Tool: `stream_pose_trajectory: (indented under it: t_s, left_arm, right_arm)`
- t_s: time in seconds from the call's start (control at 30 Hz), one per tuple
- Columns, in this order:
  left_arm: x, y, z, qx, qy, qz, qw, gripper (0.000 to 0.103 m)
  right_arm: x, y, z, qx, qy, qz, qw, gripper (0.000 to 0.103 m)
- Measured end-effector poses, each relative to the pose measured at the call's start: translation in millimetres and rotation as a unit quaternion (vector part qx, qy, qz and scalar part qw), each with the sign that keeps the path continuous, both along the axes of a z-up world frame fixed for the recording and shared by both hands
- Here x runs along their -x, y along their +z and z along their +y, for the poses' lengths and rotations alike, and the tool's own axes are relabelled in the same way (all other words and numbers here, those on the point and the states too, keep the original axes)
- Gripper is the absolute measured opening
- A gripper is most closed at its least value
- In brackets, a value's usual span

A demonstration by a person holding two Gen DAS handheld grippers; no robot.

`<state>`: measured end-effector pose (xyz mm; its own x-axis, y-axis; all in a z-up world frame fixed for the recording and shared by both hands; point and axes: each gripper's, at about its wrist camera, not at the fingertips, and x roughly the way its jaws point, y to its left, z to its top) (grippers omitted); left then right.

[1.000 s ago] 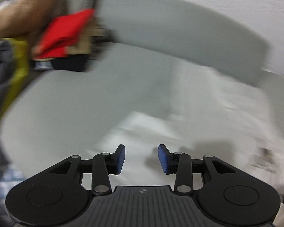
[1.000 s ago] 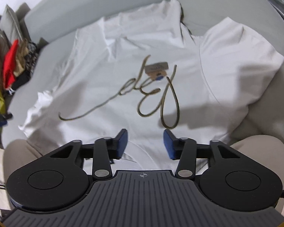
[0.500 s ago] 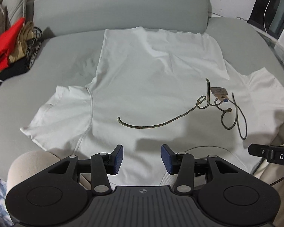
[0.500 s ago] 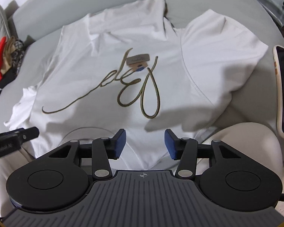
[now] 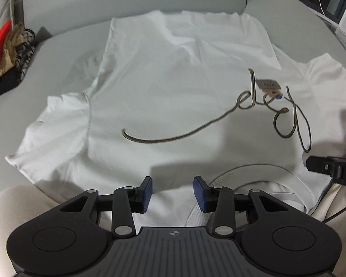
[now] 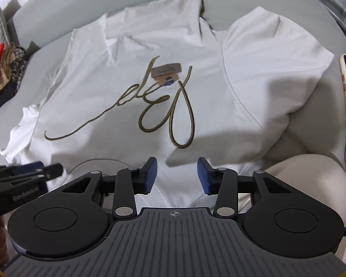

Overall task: Fold clothes
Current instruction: 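Move both grippers over the flattened shirt toward the hem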

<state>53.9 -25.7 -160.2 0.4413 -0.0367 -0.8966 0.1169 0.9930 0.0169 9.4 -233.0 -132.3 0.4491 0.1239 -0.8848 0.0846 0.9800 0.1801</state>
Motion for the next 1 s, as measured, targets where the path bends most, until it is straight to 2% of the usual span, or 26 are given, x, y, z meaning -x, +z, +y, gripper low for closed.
stream_pose_trajectory:
  t_s: [0.13, 0.2, 0.37, 0.4, 0.43, 0.5, 0.57, 0.67, 0.7, 0.77, 0.87, 0.9, 1.0]
  left_arm:
    - [-1.8, -2.0, 3.4, 0.016, 0.007, 0.012, 0.9998, 0.035]
    - [2.3, -0.1, 6.8, 0.032, 0.004, 0.030, 0.9990, 0.035]
    - [25.0, -5.3, 10.3, 0.079, -0.027, 0.102, 0.9912, 0.037]
    - [28.8, -5.4, 11.6, 0.078, -0.029, 0.108, 0.9906, 0.037]
    - [31.8, -4.4, 14.3, 0.084, -0.029, 0.114, 0.9895, 0.036]
    - [34.8, 3.8, 25.7, 0.117, -0.018, 0.119, 0.9857, 0.036]
    - [35.8, 24.2, 38.8, 0.137, -0.006, 0.092, 0.9863, 0.036]
    - [32.2, 68.9, 60.3, 0.152, 0.009, 0.027, 0.9880, 0.037]
    - [29.5, 85.6, 68.4, 0.161, 0.015, 0.003, 0.9868, 0.038]
    - [23.0, 117.2, 83.8, 0.177, 0.026, -0.042, 0.9831, 0.041]
    - [6.0, 154.2, 101.7, 0.182, 0.035, -0.099, 0.9776, 0.047]
    - [-4.8, 159.5, 105.3, 0.184, 0.035, -0.110, 0.9761, 0.048]
    - [-44.9, 161.9, 115.5, 0.179, 0.043, -0.126, 0.9747, 0.048]
  right_arm:
    - [-5.1, -15.1, 1.4, 0.014, 0.006, 0.010, 1.000, 0.046]
    - [-2.5, -19.8, -0.4, 0.013, 0.009, 0.013, 1.000, 0.046]
    - [17.8, -20.5, 3.7, 0.014, 0.052, 0.090, 0.994, 0.043]
    - [23.7, -22.1, 5.5, 0.013, 0.062, 0.104, 0.993, 0.038]
    - [28.6, -21.7, 7.9, 0.017, 0.068, 0.110, 0.991, 0.034]
    - [33.7, -11.6, 9.1, 0.012, 0.067, 0.108, 0.992, 0.034]
    - [35.7, 4.8, 6.8, -0.011, 0.054, 0.099, 0.994, 0.036]
    - [34.7, 53.8, 1.5, -0.034, 0.044, 0.034, 0.998, 0.053]
    - [32.8, 73.4, -0.7, -0.038, 0.042, 0.006, 0.998, 0.059]
    - [25.9, 111.7, -4.5, -0.047, 0.036, -0.046, 0.997, 0.063]
    - [6.8, 159.5, -18.9, -0.078, 0.018, -0.101, 0.992, 0.074]
    - [-1.2, 170.7, -23.0, -0.087, 0.014, -0.112, 0.990, 0.080]
    - [-35.0, 187.0, -26.6, -0.061, 0.004, -0.128, 0.990, 0.082]
